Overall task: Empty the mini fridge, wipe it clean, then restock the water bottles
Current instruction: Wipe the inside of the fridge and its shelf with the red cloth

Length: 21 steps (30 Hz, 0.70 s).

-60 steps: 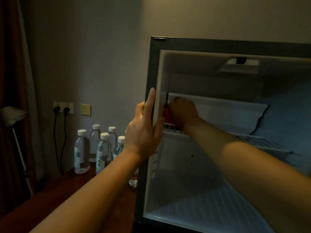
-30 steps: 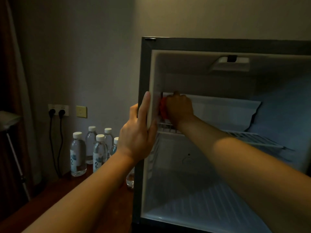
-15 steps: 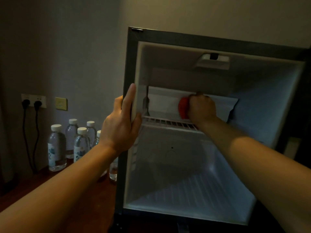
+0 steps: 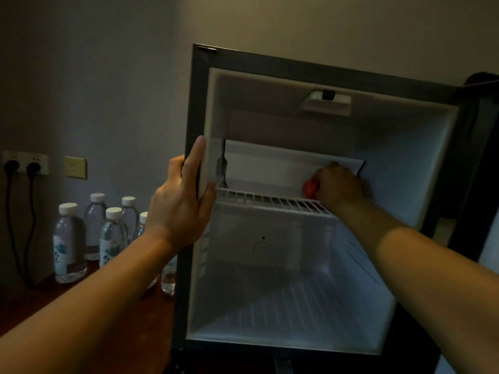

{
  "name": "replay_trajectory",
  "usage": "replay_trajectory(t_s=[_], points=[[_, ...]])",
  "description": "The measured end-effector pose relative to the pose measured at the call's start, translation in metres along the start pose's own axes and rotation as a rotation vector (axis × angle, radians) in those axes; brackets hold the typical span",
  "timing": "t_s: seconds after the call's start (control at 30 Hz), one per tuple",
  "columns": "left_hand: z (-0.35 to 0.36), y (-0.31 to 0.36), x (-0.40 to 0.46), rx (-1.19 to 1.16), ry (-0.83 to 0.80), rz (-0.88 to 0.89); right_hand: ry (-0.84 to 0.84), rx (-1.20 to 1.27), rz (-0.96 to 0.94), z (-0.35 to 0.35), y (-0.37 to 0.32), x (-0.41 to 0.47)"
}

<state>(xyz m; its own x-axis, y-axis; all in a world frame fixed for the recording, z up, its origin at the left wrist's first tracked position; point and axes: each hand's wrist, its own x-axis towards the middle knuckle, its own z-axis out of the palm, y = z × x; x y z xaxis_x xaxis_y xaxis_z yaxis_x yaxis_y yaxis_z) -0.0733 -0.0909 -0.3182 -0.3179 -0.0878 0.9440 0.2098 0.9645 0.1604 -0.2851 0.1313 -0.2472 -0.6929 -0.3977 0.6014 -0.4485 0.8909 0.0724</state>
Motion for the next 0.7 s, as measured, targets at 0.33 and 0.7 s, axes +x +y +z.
replay_trajectory(t_s=[0.33, 0.7], points=[[0.001, 0.000, -0.001, 0.002, 0.015, -0.012, 0.042, -0.132, -0.279, -0.005, -0.047, 0.007], [0.001, 0.004, -0.002, 0.029, 0.033, -0.028, 0.136, 0.122, -0.383, -0.012, -0.154, 0.016]])
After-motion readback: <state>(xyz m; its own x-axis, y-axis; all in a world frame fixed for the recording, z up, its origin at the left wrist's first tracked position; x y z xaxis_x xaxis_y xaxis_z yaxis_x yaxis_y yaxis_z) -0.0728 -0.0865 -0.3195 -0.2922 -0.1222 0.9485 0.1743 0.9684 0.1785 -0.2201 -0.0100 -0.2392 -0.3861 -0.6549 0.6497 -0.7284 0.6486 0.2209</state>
